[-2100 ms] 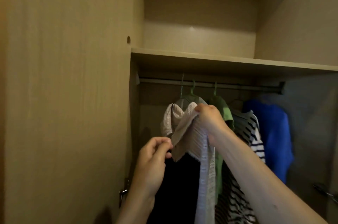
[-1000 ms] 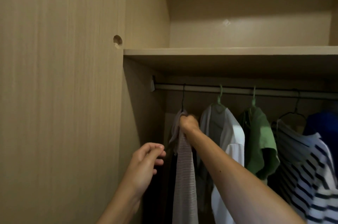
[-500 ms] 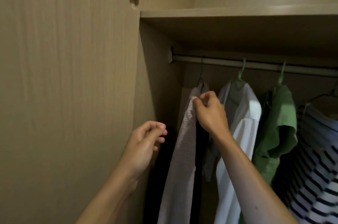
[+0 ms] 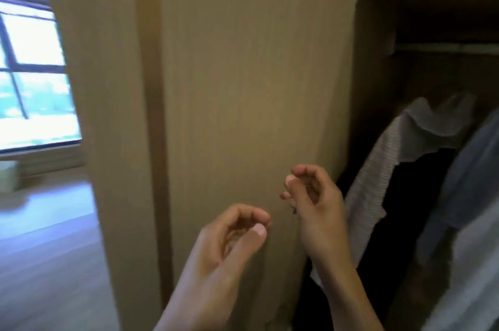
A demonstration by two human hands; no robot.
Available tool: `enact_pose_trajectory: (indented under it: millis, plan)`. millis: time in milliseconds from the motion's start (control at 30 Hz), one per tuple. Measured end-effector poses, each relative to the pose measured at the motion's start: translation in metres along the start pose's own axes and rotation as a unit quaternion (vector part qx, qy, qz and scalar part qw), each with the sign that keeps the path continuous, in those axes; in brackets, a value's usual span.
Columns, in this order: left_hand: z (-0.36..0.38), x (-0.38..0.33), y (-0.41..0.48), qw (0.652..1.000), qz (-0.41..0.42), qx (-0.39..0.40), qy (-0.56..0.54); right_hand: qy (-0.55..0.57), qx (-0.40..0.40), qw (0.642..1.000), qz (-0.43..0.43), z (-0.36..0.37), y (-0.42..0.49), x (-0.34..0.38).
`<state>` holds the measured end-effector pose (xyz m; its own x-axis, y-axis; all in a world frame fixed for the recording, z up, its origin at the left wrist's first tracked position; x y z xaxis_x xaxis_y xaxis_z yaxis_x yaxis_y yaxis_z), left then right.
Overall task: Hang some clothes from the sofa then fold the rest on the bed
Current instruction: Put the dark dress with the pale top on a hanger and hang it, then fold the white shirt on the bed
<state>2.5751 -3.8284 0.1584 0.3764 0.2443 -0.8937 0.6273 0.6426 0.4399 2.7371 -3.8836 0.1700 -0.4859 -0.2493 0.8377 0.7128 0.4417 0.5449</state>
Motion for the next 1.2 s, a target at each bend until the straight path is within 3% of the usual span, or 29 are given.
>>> enact_pose_trajectory:
  millis: [233,400,733,1000,1200]
  plan:
    - [-0.116,-0.024,-0.080,0.992,0.020,-0.124,0.009,0.098,0.113,0.989,-0.014,0.128,-0.078,0.041]
    - [-0.228,-0.043,-0.142,0.976,-0.002,-0.217,0.025,0.174,0.197,0.964,0.033,0.228,-0.156,0.063]
    - [-0.410,-0.050,-0.238,0.925,-0.093,-0.362,0.072,0.110,0.320,0.930,0.143,0.418,-0.264,0.057]
    - [-0.513,-0.009,-0.232,0.890,-0.149,-0.423,0.080,0.094,0.369,0.901,0.207,0.543,-0.292,0.014]
    - [-0.607,0.033,-0.168,0.875,-0.158,-0.449,0.089,0.109,0.378,0.895,0.212,0.659,-0.246,-0.029]
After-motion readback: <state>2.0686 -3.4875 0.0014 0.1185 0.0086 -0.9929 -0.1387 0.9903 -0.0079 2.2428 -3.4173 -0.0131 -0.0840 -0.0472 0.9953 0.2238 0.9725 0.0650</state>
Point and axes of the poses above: each hand's wrist, its own y-axis towards the middle knuckle, its own z-axis out of the palm, x = y × z, the point moved 3 cm from there along y, towards the middle knuckle
